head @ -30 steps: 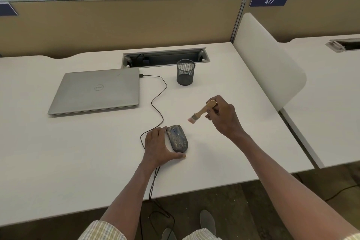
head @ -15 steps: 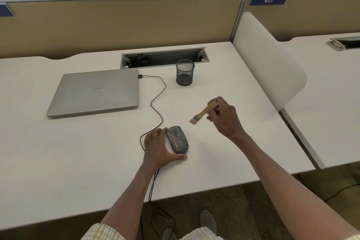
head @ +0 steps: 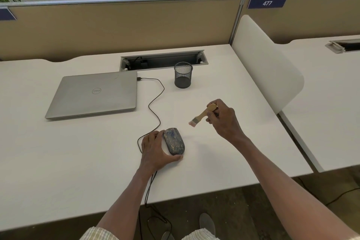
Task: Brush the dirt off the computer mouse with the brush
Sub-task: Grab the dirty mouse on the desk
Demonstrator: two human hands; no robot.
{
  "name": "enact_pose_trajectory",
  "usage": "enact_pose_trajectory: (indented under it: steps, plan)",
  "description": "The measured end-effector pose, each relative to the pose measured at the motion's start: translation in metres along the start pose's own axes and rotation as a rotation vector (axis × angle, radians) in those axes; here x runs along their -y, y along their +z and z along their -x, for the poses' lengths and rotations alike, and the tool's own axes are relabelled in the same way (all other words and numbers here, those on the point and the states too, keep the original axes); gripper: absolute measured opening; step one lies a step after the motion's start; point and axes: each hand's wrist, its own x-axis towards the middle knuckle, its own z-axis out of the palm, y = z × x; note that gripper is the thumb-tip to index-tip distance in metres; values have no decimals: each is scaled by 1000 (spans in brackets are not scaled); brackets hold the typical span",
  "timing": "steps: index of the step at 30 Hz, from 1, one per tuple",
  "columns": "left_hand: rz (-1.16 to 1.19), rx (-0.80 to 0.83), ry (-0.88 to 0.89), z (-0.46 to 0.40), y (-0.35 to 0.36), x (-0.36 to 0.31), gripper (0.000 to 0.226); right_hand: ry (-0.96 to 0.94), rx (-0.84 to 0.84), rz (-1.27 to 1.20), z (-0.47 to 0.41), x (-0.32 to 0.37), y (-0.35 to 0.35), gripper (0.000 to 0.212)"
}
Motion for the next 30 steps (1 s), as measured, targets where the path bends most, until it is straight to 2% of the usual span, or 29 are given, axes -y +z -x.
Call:
enact_pose_trajectory:
  steps: [8,20,30]
  plan:
    - [9,-65,-16,8,-8,-4,126,-15,13,-11,-3,-3,-4,12]
    - [210,-176,40,35,-32,-26,116,-103,36,-41,-10,17,10,14]
    - [500,-115,-29,68,-41,-44,120,-175,41,-78,-8,20,2,10]
